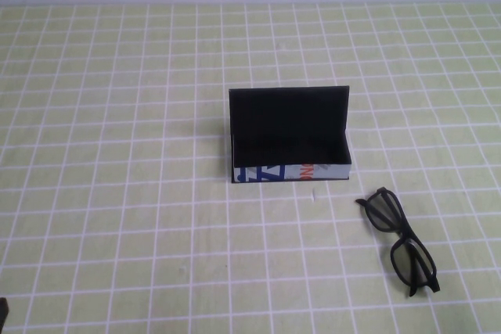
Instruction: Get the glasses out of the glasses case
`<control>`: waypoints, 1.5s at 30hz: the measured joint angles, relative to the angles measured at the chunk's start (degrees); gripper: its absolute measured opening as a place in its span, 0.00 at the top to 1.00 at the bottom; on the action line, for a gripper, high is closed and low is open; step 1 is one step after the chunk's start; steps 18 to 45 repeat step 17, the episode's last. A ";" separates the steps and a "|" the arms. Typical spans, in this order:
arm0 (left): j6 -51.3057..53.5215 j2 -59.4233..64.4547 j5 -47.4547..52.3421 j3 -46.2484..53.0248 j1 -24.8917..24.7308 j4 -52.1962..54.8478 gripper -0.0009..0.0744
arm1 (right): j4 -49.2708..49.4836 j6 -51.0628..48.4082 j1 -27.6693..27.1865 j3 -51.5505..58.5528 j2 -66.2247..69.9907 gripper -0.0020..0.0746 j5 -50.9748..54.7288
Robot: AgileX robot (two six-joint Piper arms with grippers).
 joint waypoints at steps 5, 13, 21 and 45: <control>-0.10 -0.08 1.29 0.00 0.04 0.69 0.99 | 0.00 0.00 0.00 0.00 0.00 0.99 0.00; -0.10 -0.22 1.37 0.00 0.04 0.78 0.99 | 0.00 0.00 0.00 0.00 0.00 0.99 0.00; -0.10 -0.22 1.37 0.00 0.04 0.78 0.99 | 0.00 0.00 0.00 0.00 0.00 1.00 0.00; -0.10 -0.22 1.37 0.00 0.04 0.78 0.99 | 0.00 0.00 0.00 0.00 0.00 1.00 0.00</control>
